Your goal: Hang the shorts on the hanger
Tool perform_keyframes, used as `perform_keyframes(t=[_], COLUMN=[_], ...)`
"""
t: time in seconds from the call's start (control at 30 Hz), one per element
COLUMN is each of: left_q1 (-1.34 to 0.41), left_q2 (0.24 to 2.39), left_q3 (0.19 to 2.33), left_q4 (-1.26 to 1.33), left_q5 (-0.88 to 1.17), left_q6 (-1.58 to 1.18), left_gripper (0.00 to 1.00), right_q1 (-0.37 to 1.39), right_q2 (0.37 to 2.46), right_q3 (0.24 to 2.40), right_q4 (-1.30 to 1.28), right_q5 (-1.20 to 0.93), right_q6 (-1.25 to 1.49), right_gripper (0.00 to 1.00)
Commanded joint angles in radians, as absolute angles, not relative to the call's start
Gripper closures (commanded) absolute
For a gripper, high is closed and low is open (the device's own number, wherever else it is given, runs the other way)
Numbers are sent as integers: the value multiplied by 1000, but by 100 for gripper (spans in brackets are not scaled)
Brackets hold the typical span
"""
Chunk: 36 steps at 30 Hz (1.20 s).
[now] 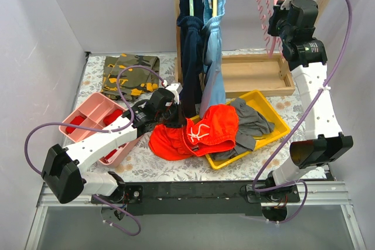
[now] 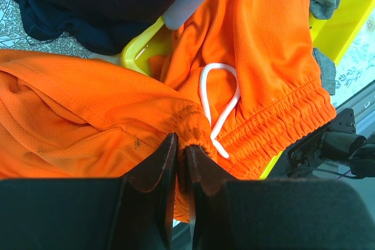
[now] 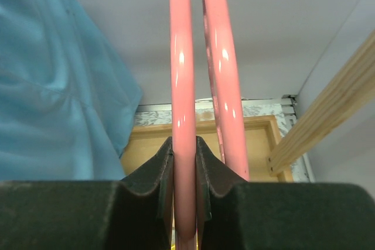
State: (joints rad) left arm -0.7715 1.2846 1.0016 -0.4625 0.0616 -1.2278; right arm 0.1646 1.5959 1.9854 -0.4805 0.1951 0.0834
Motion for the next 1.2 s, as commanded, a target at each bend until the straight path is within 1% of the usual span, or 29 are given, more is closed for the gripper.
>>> perform_keyframes(t=[0.0, 0.17, 0.27, 0.4, 0.53, 0.7, 1.17], left_q1=[-767, -765, -762, -756, -750, -744, -732], left_q2=[1272, 1269, 1266, 1259, 1253, 1250, 1239], left_q3=[1006, 1003, 1002, 999, 994, 996, 985], left_q4=[-443, -440, -443, -448, -448, -448, -445], left_q5=[74, 71, 61, 57, 58, 60, 63], left_q6=[-1223, -1221, -1221, -1221, -1221, -1221, -1220], left_gripper=[91, 91, 91, 91, 91, 91, 91], right_q1=[153, 146, 147, 146, 147, 147, 147], right_q2=[1551, 1543, 1536, 1514, 1496, 1493, 1433], right_q3=[1993, 2003, 2013, 2016, 2025, 2037, 1928], right_q4=[-454, -454, -440, -413, -405, -417, -250], right_q5=[305, 325, 273, 148, 89, 60, 43], right_q6=[48, 26, 20, 11, 8, 3, 3], right_gripper=[99, 99, 99, 99, 99, 99, 99])
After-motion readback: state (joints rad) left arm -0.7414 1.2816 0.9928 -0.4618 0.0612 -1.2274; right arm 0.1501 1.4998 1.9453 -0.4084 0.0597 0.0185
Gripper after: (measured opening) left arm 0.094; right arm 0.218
